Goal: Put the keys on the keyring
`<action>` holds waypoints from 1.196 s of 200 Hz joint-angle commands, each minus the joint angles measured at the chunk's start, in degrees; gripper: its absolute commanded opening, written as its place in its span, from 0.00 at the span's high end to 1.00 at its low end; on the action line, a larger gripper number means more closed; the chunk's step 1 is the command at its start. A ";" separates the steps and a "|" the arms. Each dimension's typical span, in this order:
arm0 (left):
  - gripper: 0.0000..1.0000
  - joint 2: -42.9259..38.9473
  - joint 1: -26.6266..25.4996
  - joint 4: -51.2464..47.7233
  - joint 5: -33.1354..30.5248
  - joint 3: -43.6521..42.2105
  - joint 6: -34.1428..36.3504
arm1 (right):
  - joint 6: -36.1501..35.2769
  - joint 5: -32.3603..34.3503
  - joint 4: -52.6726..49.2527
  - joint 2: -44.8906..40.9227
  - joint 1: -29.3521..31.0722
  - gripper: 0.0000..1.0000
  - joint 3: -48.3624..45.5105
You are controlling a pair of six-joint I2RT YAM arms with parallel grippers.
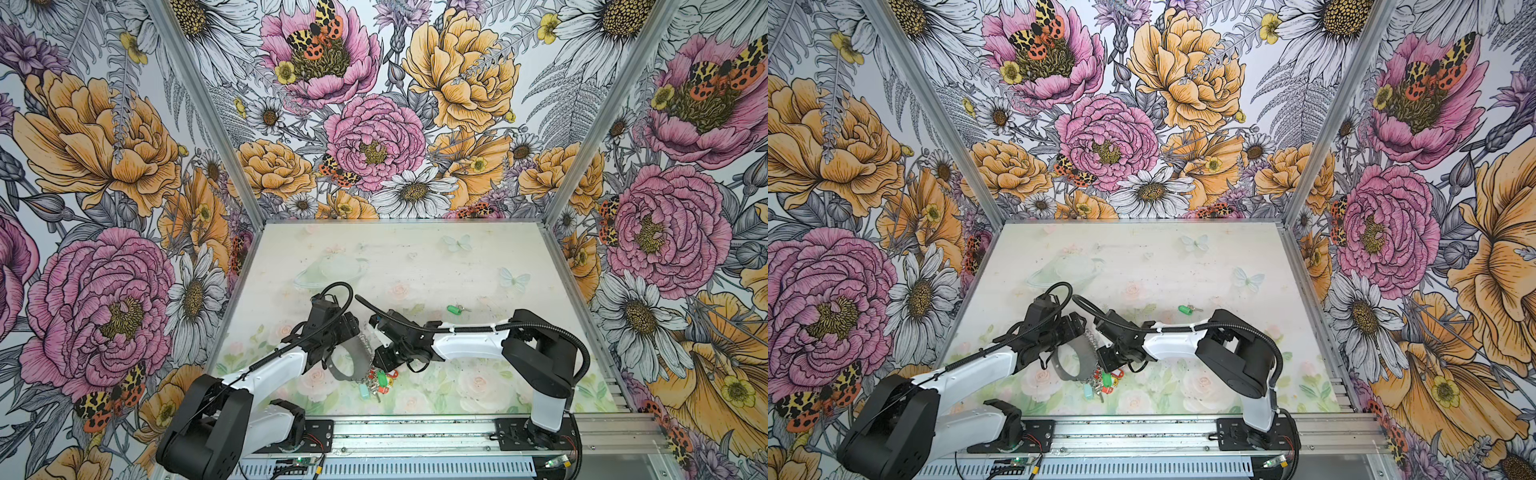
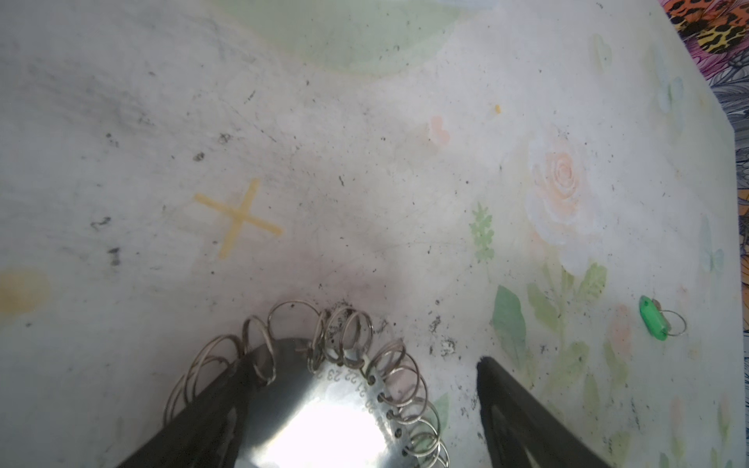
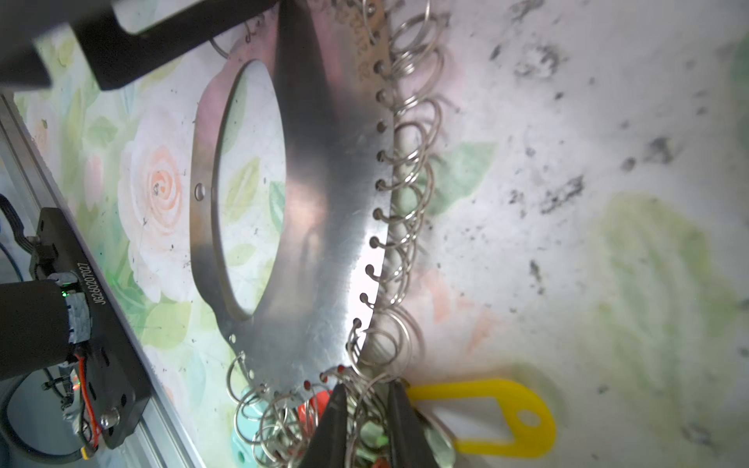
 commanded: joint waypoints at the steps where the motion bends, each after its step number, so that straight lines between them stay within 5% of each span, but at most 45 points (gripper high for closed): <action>1: 0.12 2.48 0.58 3.03 0.73 0.12 -0.48 | -0.22 1.15 -1.30 -3.20 0.40 0.81 -1.38; 68: 0.12 1.59 0.29 3.46 2.08 0.38 -0.07 | 4.61 2.28 -1.12 -4.56 -4.15 0.81 1.44; 239: 0.10 -3.66 0.17 1.76 0.75 -1.58 -0.27 | 17.56 -0.37 5.44 4.12 -3.40 0.77 3.44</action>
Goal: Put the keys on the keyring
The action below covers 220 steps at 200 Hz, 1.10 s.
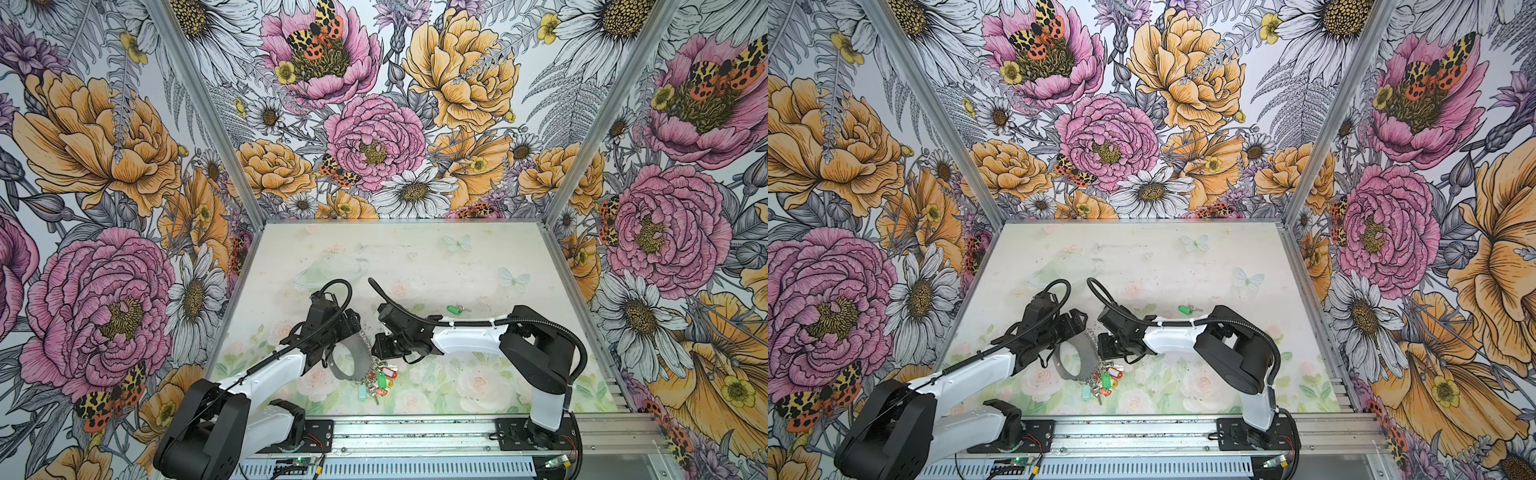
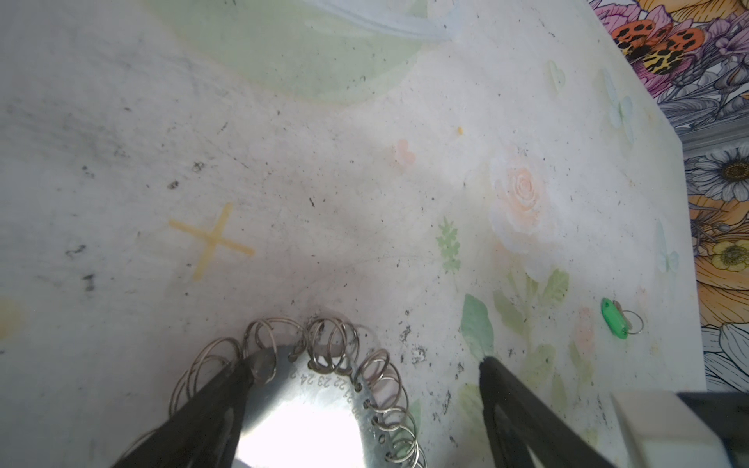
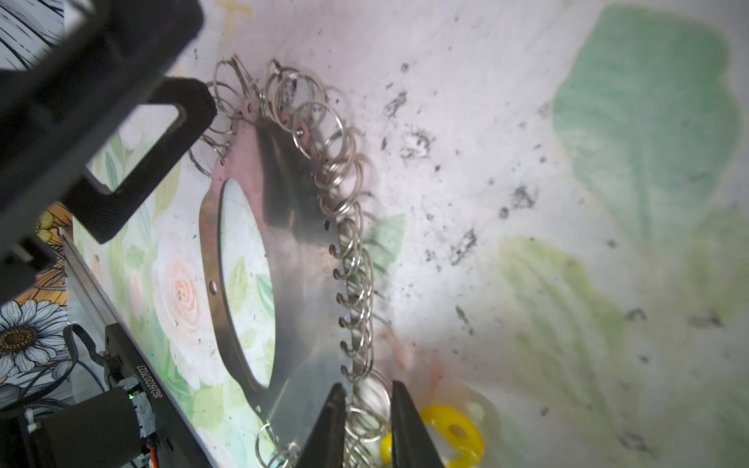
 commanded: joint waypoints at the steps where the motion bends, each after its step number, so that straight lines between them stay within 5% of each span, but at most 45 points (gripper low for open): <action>1: 0.10 -0.95 0.17 0.04 -0.13 -1.16 -0.27 | 1.94 -1.15 2.66 2.14 -0.38 0.77 1.05; 145: 0.09 -0.96 0.16 -0.73 -0.42 -0.99 0.08 | 1.54 0.11 4.78 1.13 -0.53 0.93 0.11; 220: 0.07 -5.13 1.07 -6.86 -2.01 2.33 3.22 | -7.95 6.00 -1.02 -6.18 -0.33 0.97 0.35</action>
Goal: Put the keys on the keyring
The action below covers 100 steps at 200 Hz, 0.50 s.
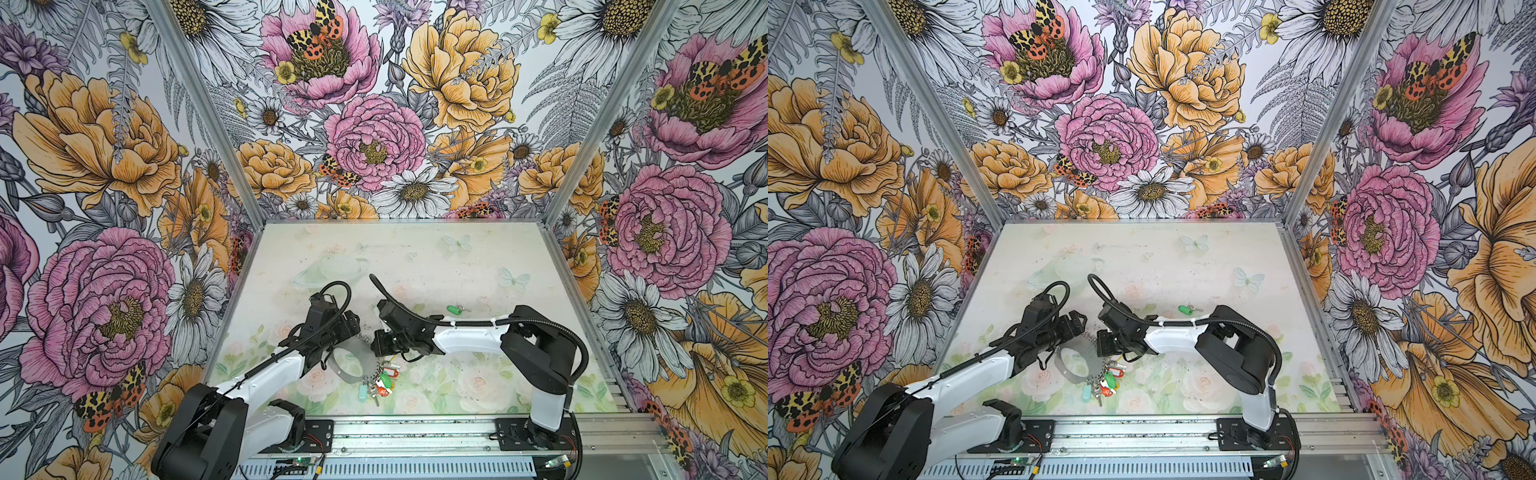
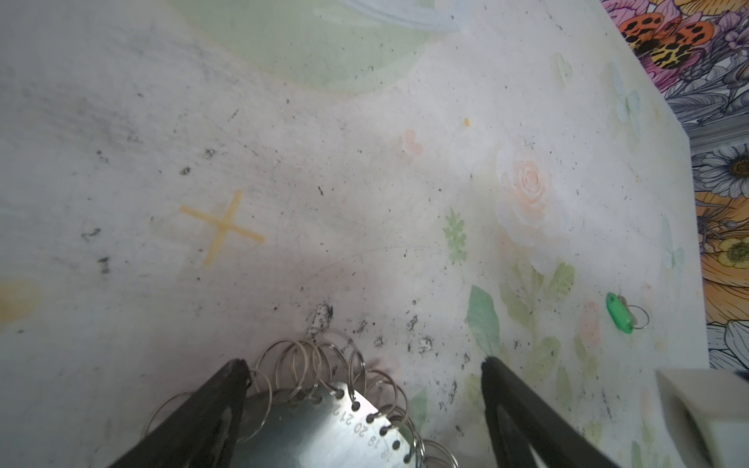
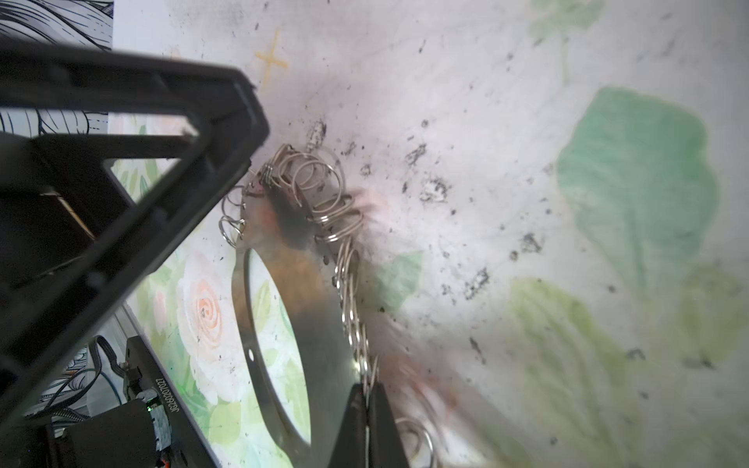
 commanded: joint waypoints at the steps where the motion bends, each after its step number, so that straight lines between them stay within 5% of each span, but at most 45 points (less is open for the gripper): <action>1: 0.07 -3.26 1.16 -4.82 -2.05 2.95 3.10 | -6.10 4.21 -3.71 -4.40 0.15 0.97 1.05; 55: 0.05 -12.48 3.48 -3.64 4.40 2.97 6.79 | -22.59 9.64 -15.83 -8.83 -0.05 0.98 5.33; 100: 0.06 -10.18 -1.28 0.42 8.11 3.84 7.46 | -34.44 14.18 -18.54 -13.12 0.01 1.00 4.44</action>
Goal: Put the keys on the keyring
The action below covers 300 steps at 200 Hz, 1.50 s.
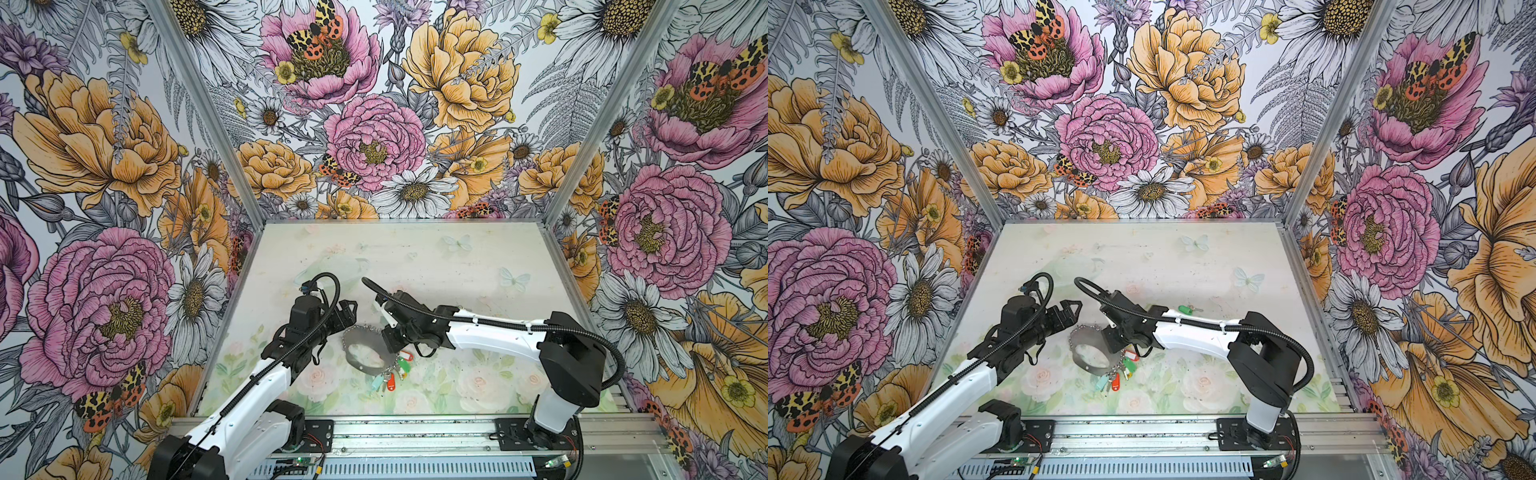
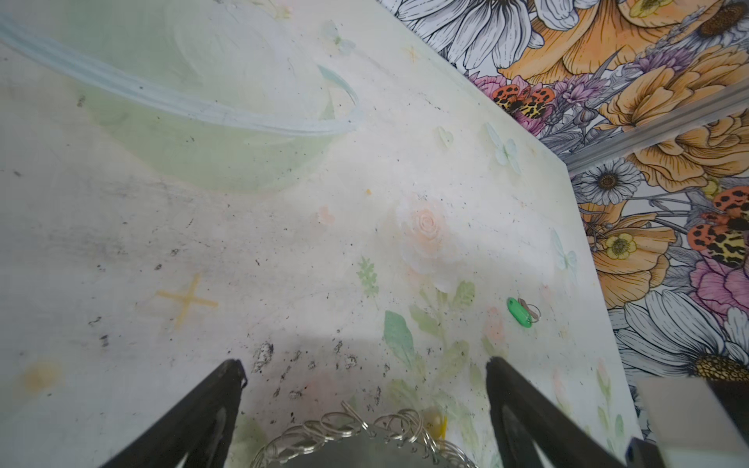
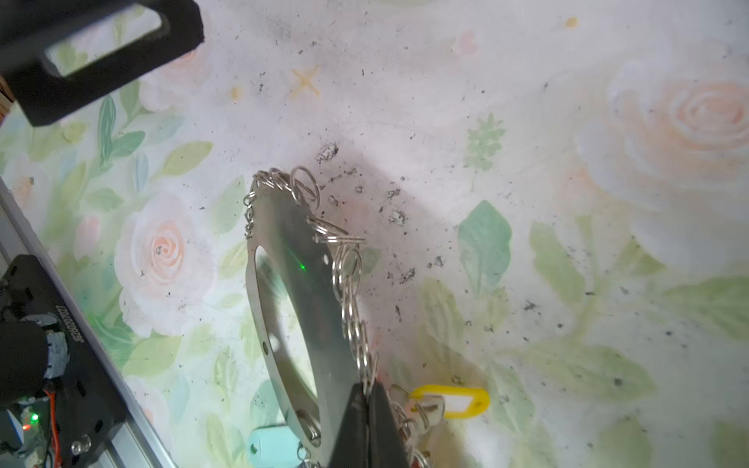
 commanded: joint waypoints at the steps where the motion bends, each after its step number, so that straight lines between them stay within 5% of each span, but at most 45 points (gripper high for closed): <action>1: 0.06 1.76 -3.11 2.36 2.97 1.26 2.24 | -9.35 4.84 -1.92 -4.07 -0.06 1.00 0.63; 65: 0.06 9.09 -10.89 -0.18 2.66 6.76 4.63 | -18.27 7.26 -0.06 -7.09 -0.06 1.00 -0.61; 188: 0.14 9.72 -12.79 -2.23 5.08 7.24 3.43 | -24.22 8.66 12.59 -13.56 -1.97 1.00 -7.33; 234: 0.18 8.23 -13.52 -2.21 4.87 5.78 2.48 | -23.37 3.61 17.43 -16.34 -4.72 1.00 -10.82; 300: 0.08 3.42 -13.35 -0.41 5.32 6.59 -5.48 | -28.31 0.34 27.20 -18.39 -4.52 1.00 -17.41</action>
